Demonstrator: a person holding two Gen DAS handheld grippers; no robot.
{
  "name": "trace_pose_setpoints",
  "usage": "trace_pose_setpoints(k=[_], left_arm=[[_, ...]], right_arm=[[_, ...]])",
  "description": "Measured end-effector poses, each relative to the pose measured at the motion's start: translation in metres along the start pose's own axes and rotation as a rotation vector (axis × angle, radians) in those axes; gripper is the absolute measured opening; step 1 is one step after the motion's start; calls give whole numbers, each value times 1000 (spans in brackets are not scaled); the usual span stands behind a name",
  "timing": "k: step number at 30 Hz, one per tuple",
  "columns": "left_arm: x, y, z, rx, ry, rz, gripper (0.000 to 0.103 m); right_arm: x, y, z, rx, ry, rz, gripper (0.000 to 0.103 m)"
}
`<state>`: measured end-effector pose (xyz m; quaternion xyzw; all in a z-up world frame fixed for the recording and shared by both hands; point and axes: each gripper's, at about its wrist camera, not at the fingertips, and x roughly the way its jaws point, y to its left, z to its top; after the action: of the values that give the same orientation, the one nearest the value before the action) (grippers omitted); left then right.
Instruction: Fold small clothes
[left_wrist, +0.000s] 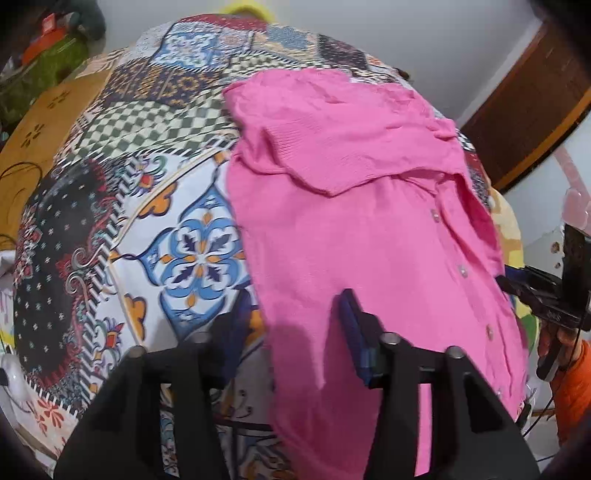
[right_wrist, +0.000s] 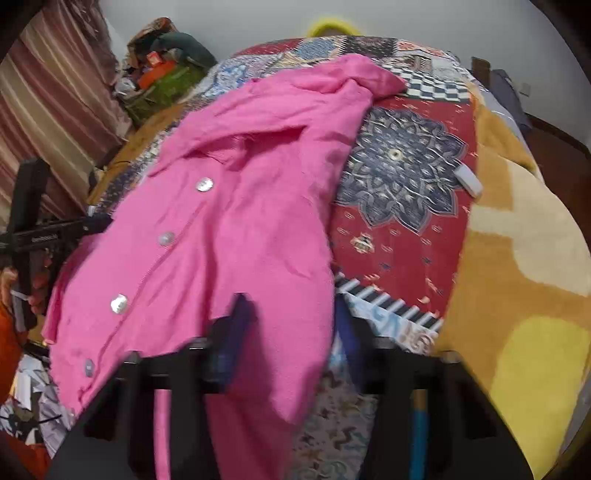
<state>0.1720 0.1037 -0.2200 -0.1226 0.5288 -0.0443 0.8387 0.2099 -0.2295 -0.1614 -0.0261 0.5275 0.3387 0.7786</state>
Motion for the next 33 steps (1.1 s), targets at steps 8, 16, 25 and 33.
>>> trace_pose_setpoints(k=[8,16,25,33], left_arm=[[-32,-21,26,101,-129,2,4],[-34,-13,83,105,-195,29,4],[15,15,64,80,-11,65,24],[9,21,31,15,40,5,45]], right_arm=[[-20,20,29,-105,-86,40,3],[-30,17,84,-112,-204,27,3],[-12,7,54,-77,-65,-29,40],[5,10,0,-22,33,29,43]])
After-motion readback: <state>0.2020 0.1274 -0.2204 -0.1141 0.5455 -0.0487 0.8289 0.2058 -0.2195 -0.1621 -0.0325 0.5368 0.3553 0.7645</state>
